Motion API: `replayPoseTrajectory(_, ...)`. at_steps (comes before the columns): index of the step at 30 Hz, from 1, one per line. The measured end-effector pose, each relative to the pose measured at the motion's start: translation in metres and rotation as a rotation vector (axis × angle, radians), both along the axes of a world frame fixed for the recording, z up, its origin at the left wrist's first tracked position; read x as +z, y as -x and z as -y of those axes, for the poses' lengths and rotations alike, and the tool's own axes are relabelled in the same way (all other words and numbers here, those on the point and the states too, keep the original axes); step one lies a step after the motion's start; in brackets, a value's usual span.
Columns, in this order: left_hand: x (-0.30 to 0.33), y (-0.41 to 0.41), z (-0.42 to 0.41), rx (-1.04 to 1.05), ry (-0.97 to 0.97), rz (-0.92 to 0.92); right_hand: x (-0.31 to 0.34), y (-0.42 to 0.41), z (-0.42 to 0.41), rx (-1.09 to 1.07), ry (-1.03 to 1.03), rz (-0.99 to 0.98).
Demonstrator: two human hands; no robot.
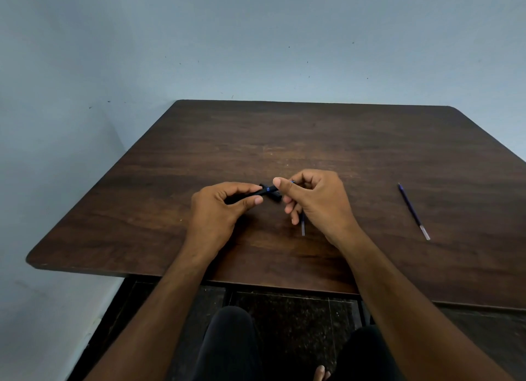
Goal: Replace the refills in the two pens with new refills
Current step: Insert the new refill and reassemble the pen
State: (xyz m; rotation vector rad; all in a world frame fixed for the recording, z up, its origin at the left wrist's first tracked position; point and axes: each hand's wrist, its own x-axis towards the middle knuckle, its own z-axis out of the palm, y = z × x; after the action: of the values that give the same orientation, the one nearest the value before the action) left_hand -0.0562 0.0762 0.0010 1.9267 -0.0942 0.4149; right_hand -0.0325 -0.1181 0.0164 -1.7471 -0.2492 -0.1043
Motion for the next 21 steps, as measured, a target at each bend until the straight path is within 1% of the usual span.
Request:
replayPoseTrajectory(4, -0.0019, -0.0013, -0.0004, 0.015, 0.013, 0.007, 0.0011, 0.0003, -0.0013, -0.018, 0.013, 0.008)
replayPoseTrajectory(9, -0.0015, -0.0007, -0.0021, 0.009, 0.001, -0.013, 0.0012, -0.0004, 0.0014, 0.092, -0.122, -0.047)
replayPoseTrajectory(17, -0.0006, 0.0000, -0.0008, 0.011, -0.008, 0.002, 0.0025, 0.0001, -0.0002, 0.026, -0.069, -0.052)
replayPoseTrajectory(21, -0.0007, 0.0007, -0.0008, 0.005, -0.022, 0.003, 0.0032, 0.0004, -0.0008, -0.039, 0.022, -0.007)
